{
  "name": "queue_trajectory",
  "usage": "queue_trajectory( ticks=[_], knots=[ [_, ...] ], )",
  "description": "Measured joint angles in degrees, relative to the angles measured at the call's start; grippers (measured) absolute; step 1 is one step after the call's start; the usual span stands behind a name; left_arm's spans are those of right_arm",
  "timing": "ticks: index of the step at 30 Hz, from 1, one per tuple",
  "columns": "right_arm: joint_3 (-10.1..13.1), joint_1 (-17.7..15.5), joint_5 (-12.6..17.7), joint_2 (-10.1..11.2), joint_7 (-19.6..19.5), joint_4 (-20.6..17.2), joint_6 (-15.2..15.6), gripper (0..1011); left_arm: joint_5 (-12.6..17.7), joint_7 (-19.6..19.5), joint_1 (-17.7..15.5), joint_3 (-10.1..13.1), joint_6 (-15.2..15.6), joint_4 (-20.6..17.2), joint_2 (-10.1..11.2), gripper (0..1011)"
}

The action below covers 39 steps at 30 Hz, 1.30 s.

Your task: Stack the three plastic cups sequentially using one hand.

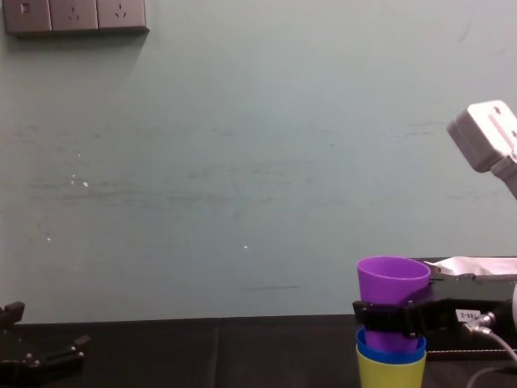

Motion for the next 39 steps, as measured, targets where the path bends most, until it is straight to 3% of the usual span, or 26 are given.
queue_trajectory(
  ticks=[22, 31, 39],
  knots=[
    [-0.3, 0.2, -0.3, -0.1, 0.4, 0.8, 0.0, 742, 0.0, 0.0, 0.0, 0.0, 0.0, 0.0, 0.0, 1000],
    [-0.3, 0.1, -0.3, -0.1, 0.4, 0.8, 0.0, 978, 0.0, 0.0, 0.0, 0.0, 0.0, 0.0, 0.0, 1000],
    [-0.3, 0.1, -0.2, 0.0, 0.4, 0.7, 0.0, 1003, 0.0, 0.0, 0.0, 0.0, 0.0, 0.0, 0.0, 1000]
  ],
)
